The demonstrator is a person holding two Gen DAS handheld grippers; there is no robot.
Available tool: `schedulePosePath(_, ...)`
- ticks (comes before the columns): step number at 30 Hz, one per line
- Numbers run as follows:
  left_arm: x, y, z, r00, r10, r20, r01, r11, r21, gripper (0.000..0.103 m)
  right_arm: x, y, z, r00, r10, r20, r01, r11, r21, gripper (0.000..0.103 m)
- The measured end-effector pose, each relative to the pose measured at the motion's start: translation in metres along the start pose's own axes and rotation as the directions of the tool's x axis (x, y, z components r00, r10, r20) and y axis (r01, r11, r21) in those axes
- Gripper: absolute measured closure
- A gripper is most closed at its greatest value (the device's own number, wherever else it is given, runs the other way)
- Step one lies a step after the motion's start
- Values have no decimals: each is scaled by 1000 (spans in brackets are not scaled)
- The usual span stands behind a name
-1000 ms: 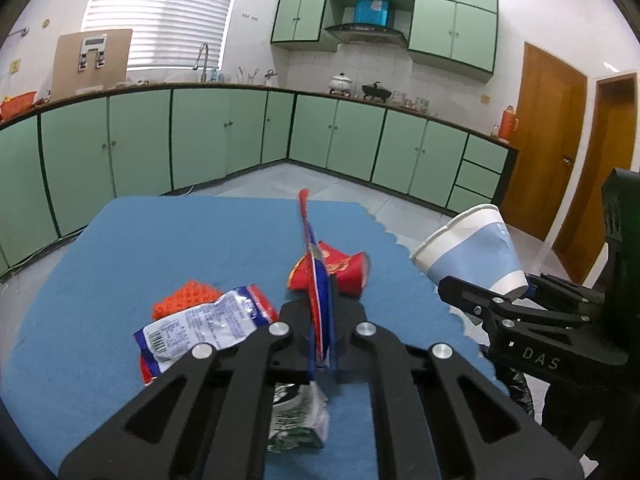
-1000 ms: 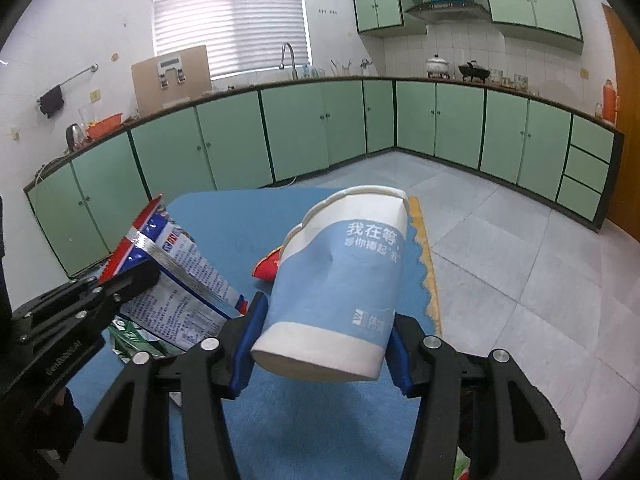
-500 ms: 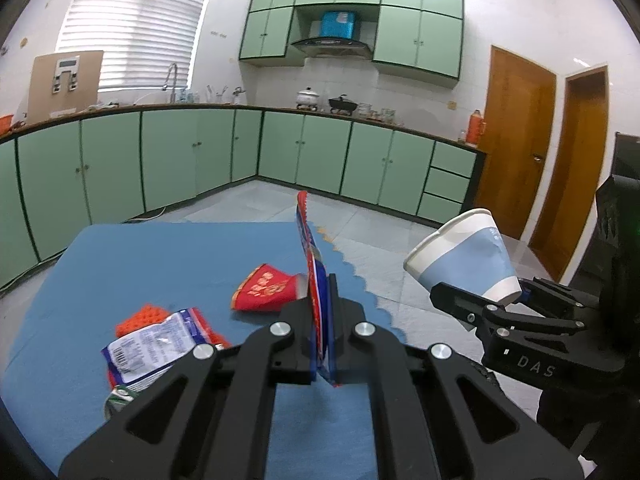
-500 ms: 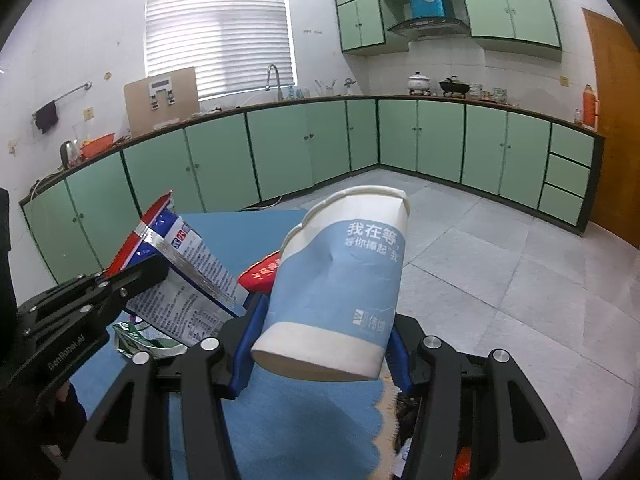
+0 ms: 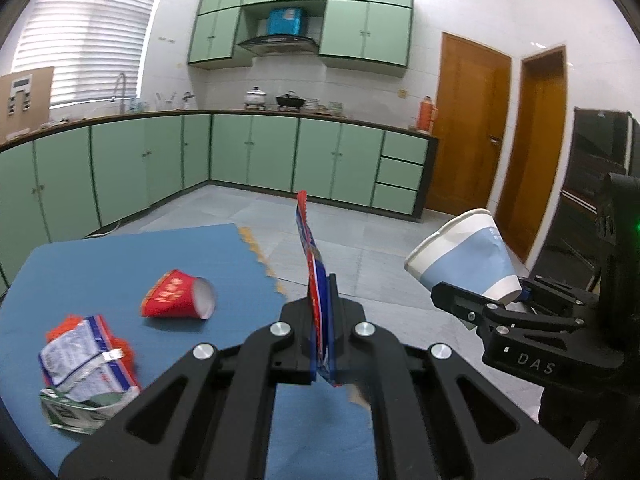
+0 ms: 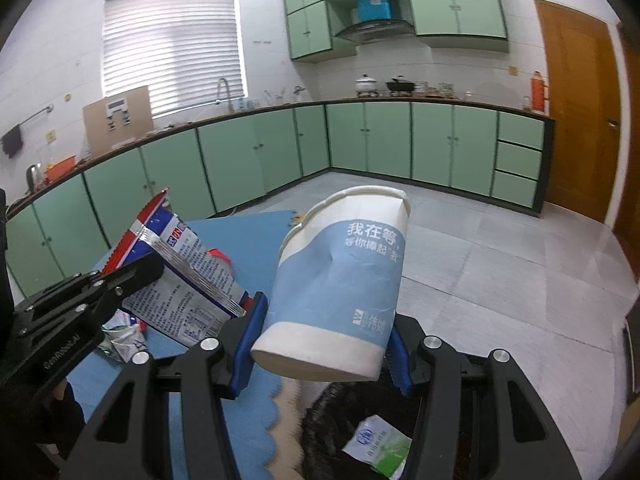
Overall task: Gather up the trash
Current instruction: 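Carry the snack wrapper and paper cup over the bin and open both tools, then move both tools back over the trash pile on the table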
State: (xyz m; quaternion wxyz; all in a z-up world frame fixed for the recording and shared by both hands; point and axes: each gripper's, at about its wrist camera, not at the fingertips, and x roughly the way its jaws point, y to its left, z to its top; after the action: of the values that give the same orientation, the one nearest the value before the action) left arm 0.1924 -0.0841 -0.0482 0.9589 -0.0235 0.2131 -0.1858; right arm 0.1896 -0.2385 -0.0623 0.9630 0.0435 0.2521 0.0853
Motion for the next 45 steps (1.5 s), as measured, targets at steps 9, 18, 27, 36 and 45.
schedulePosePath(9,33,-58,-9,995,-95,-25,97,994,48,101,-18,-52,-15,996,-84,-7,84,995,62,49)
schedulePosePath(18,75,-98,-26,985,-154,-77,160,984,77,101,-6,-100,-43,986,-146,-82,156,980,121,49)
schedulePosePath(27,108,-107,-41,975,-155,-160,170,982,80,95,15,-123,-63,976,-156,-153,177,974,138,46)
schedulePosePath(36,107,-104,-38,974,-153,-165,163,985,52,65,16,-125,-64,971,-184,-155,206,970,133,34)
schedulePosePath(45,84,-80,-23,989,-103,-106,106,994,30,49,4,-118,-56,972,-205,-115,219,968,120,16)
